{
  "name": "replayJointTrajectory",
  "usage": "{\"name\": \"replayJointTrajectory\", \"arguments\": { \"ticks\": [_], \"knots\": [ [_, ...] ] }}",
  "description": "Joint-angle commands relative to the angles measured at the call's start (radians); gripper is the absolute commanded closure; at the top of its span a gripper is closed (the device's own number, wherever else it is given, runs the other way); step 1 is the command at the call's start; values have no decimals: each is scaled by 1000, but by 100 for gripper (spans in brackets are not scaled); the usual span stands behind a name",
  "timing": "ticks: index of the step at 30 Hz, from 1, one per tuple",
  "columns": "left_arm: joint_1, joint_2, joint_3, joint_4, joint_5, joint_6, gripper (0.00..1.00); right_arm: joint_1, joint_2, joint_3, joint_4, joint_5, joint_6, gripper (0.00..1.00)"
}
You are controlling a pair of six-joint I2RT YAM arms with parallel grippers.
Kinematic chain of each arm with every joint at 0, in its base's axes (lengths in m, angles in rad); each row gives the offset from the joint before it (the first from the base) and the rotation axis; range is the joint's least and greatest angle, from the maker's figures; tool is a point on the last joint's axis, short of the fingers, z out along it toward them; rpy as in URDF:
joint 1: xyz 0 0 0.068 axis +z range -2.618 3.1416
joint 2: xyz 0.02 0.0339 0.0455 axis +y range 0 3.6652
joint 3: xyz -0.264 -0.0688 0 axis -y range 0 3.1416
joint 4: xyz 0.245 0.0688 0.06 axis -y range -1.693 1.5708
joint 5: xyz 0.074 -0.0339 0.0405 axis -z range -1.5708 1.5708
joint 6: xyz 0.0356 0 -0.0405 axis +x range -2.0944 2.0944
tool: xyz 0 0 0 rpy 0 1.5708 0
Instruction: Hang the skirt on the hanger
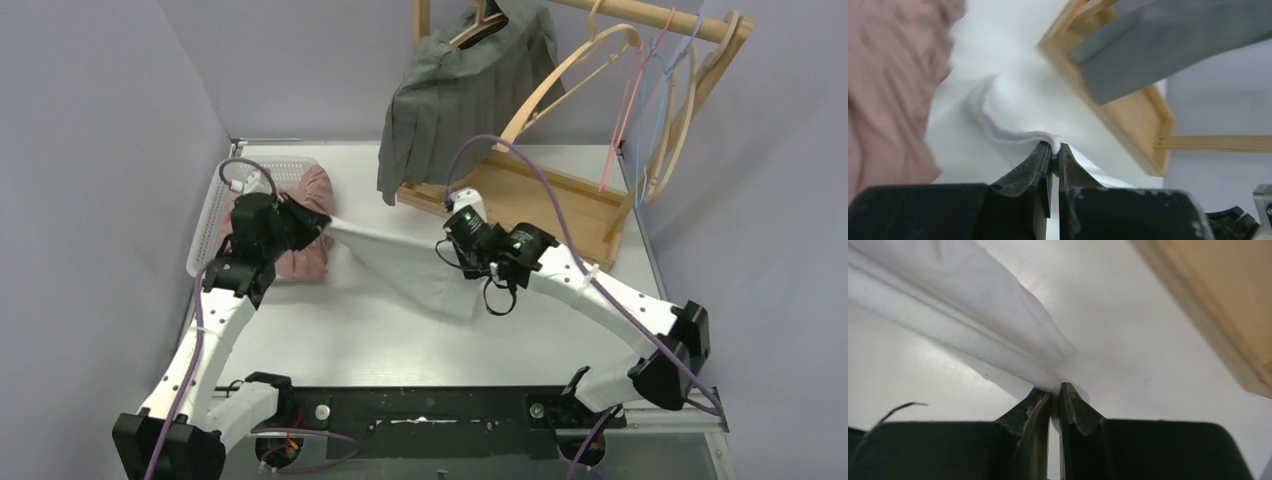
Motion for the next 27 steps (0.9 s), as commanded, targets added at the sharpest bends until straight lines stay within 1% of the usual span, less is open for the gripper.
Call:
{"name": "replayJointTrajectory", "arguments": {
  "ticks": [1, 4, 6, 8, 10, 13, 17, 18, 19, 20, 21, 22, 23, 24, 25, 27],
  "knots": [
    [35, 47, 223, 26, 83, 44, 100, -29, -90, 191, -233, 387, -11, 100],
    [59, 98, 320, 48, 138, 60, 100, -33, -130, 273, -246, 384, -62, 100],
    [68, 120, 363, 34, 144, 87, 100, -34, -155, 284, -233, 317, -93, 100],
    [70, 121, 371, 13, 152, 109, 100, -27, -180, 259, -213, 229, -120, 100],
    [69, 94, 326, 0, 173, 111, 100, -10, -201, 202, -192, 132, -133, 99],
    [69, 6, 202, -41, 188, 111, 100, 48, -215, 113, -178, -11, -130, 98],
    [71, -170, 25, -201, 164, 108, 100, 200, -212, -21, -120, -234, -100, 95],
    [71, -209, -3, -253, 149, 103, 96, 242, -204, -46, -103, -298, -95, 91],
    [71, -251, -28, -310, 133, 97, 89, 282, -190, -65, -87, -368, -90, 86],
    [73, -286, -43, -361, 114, 90, 78, 314, -173, -80, -73, -428, -88, 78],
    [74, -322, -46, -425, 79, 82, 66, 345, -156, -89, -65, -467, -86, 64],
    [74, -355, -37, -478, 27, 80, 57, 380, -135, -92, -60, -474, -83, 52],
    [75, -380, -23, -518, -12, 82, 52, 396, -130, -93, -55, -453, -73, 43],
    [75, -401, -5, -548, -47, 88, 48, 400, -132, -94, -45, -422, -59, 36],
    [74, -417, 10, -556, -66, 101, 47, 398, -139, -95, -30, -392, -45, 32],
    [74, -419, 29, -534, -65, 143, 46, 381, -159, -92, 2, -277, 1, 29]
  ]
}}
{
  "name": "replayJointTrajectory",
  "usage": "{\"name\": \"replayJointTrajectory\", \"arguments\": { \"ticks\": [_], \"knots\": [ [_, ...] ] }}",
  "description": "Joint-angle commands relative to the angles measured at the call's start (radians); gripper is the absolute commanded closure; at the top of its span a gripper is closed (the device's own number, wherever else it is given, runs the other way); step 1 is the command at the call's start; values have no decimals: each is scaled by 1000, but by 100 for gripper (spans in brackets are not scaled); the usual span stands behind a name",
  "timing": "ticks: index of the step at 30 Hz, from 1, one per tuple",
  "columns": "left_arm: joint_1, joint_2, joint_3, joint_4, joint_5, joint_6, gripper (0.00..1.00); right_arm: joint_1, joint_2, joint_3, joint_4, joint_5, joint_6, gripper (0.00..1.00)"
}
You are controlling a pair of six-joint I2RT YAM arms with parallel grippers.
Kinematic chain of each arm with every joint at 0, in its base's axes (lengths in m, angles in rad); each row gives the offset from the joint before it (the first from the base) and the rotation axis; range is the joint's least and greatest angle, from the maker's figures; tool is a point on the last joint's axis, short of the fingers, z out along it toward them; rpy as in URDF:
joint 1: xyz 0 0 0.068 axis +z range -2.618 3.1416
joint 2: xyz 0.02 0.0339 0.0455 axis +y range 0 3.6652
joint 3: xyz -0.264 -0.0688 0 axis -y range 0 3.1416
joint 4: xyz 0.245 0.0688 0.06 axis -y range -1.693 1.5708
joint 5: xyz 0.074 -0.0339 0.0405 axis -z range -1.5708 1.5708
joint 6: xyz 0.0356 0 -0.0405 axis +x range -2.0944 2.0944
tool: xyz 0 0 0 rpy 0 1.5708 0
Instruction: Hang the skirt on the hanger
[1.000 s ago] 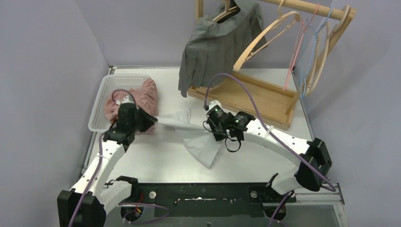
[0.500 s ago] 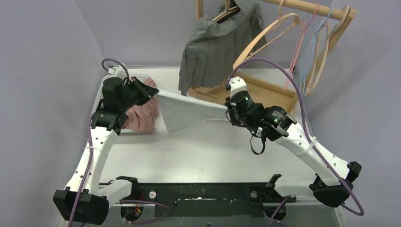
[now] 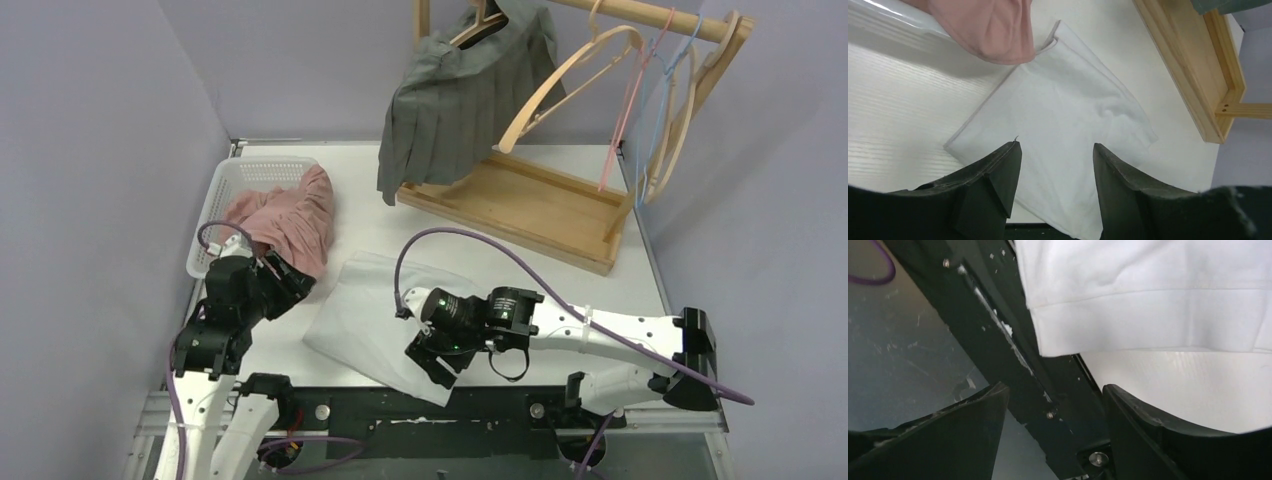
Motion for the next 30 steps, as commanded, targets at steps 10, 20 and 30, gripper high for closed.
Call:
{"name": "replayJointTrajectory", "arguments": {
  "ticks": [10, 20, 30],
  "knots": [
    [-32, 174, 17, 278, 125, 173, 47, -336, -24, -133, 220, 412, 386, 31],
    [-176, 583, 66, 562, 35, 196, 51, -523, 107, -276, 445, 404, 388, 41],
    [-264, 957, 177, 640, -86, 209, 65, -611, 297, -229, 525, 442, 278, 65]
  ]
}}
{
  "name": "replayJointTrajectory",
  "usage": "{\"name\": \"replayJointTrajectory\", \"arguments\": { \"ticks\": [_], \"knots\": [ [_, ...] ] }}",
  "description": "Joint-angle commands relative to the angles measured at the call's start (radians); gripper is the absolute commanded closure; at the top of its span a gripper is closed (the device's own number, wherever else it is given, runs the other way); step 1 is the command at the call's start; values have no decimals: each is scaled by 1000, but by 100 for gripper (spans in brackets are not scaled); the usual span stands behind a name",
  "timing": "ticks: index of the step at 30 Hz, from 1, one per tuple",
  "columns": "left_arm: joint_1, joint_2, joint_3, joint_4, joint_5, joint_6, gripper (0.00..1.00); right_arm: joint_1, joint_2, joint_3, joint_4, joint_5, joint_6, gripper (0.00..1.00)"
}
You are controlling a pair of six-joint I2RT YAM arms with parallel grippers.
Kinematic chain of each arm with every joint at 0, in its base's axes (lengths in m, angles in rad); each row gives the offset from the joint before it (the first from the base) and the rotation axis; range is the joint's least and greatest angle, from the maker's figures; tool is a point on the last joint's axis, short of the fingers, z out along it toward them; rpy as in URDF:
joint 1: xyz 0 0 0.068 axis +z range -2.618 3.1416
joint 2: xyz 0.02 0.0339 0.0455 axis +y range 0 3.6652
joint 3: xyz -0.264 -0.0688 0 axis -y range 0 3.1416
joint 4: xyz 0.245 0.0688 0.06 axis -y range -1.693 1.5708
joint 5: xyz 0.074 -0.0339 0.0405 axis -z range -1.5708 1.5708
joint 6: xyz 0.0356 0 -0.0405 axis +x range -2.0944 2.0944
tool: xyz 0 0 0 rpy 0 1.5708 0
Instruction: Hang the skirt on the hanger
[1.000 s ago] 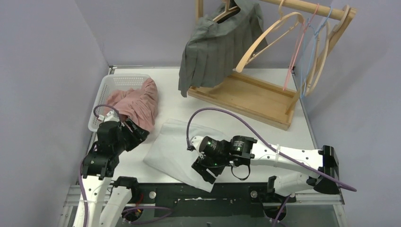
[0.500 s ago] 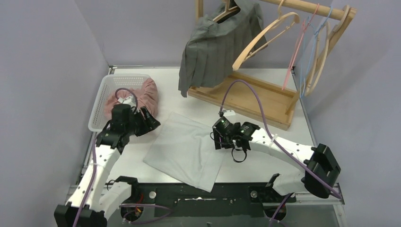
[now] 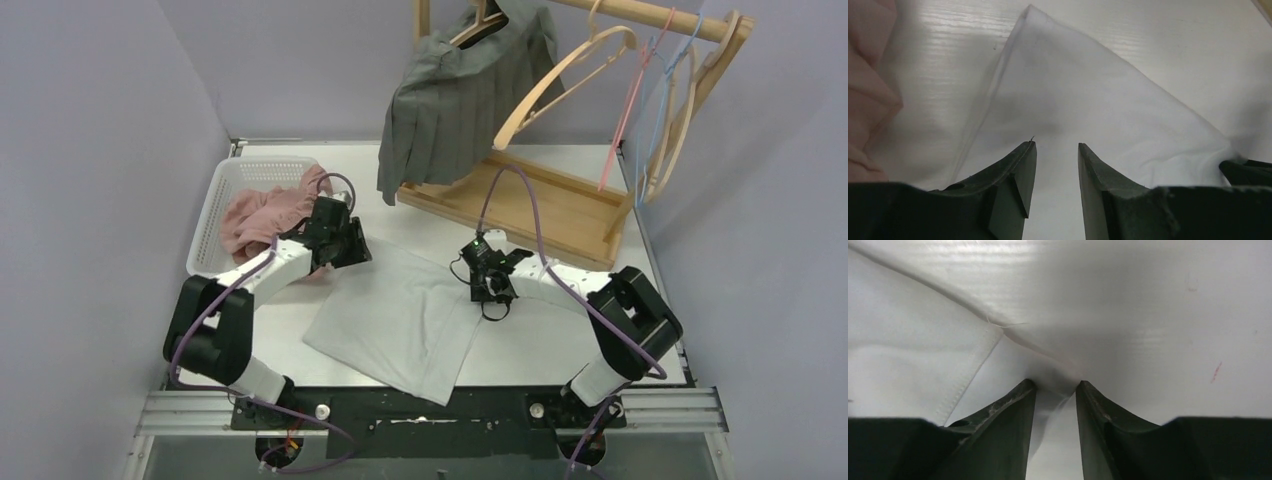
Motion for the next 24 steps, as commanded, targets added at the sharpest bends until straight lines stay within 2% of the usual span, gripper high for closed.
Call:
{"name": "replayJointTrajectory", "arguments": {
  "ticks": [1, 3, 6, 10, 12, 19, 21, 24],
  "knots": [
    [-22, 77, 58, 102, -55, 19, 65, -24, 55, 65, 83, 73, -56, 71],
    [-22, 117, 57, 102, -69, 13, 65, -35, 96, 95, 89, 112, -82, 81],
    [-15, 165, 59, 94, -117, 8, 66, -50, 150, 148, 89, 207, -117, 90],
    [10, 199, 68, 85, -140, -3, 66, -57, 164, 184, 142, 317, -192, 90],
    [21, 200, 77, 96, -115, 4, 66, -55, 142, 189, 167, 344, -218, 83],
    [22, 50, 94, 139, -32, 48, 62, 39, -76, 108, 224, 271, -284, 46],
    [22, -10, 93, 138, -19, 50, 62, 91, -136, 66, 247, 257, -312, 40],
    [25, -98, 91, 131, -16, 58, 61, 180, -224, -1, 296, 249, -371, 37]
  ]
}}
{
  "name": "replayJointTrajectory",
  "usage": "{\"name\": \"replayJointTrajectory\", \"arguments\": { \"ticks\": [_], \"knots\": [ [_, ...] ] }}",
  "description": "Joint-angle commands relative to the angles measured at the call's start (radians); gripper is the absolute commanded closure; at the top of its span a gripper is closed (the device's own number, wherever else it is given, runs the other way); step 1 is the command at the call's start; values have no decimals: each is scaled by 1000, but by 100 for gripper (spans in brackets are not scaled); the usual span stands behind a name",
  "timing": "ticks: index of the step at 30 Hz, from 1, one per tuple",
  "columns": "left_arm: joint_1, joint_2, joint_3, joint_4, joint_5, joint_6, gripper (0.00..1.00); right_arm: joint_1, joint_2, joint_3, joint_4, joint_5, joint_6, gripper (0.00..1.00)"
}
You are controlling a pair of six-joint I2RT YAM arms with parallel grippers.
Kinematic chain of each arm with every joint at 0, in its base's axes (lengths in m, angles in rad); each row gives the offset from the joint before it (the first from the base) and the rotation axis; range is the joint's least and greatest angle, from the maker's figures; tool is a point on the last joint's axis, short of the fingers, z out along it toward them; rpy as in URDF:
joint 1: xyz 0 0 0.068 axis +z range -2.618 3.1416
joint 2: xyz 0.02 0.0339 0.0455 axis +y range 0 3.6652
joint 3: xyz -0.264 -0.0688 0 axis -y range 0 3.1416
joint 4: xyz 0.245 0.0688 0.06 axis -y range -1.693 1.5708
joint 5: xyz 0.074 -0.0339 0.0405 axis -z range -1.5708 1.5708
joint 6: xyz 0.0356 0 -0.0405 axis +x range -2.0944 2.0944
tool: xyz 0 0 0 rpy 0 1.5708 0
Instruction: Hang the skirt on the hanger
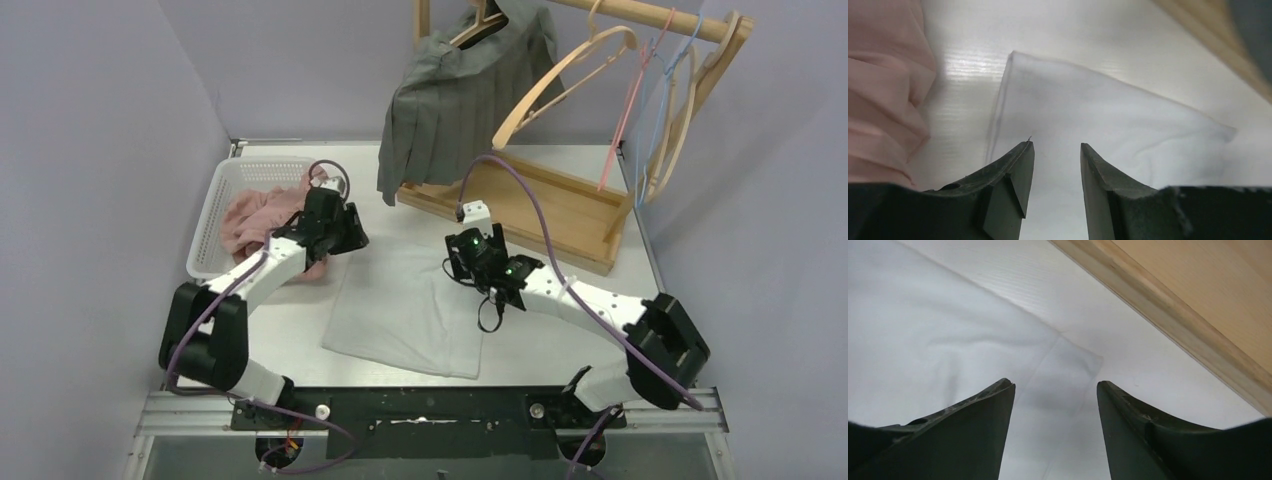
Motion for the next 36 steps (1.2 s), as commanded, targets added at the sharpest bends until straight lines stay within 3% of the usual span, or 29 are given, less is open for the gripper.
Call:
{"name": "replayJointTrajectory", "arguments": {
  "ticks": [1, 9, 17, 25, 31, 36],
  "knots": [
    [5, -171, 46, 66, 31, 35, 61, 118, -134, -86, 118, 7, -104, 37],
    [21, -410, 43, 16, 17, 67, 57, 221, -335, -10, 52, 0, -118, 33],
    [37, -603, 65, -52, -9, 83, 50, 198, -390, 329, -202, 165, 13, 30],
    [38, -670, 109, -99, 58, 54, 48, -39, -291, 748, -529, 316, 132, 36],
    [38, -671, 117, -100, 92, 32, 48, -265, -188, 894, -596, 451, 19, 30],
    [38, -663, 119, -103, 95, 27, 47, -455, -154, 914, -532, 423, -89, 29]
  ]
}}
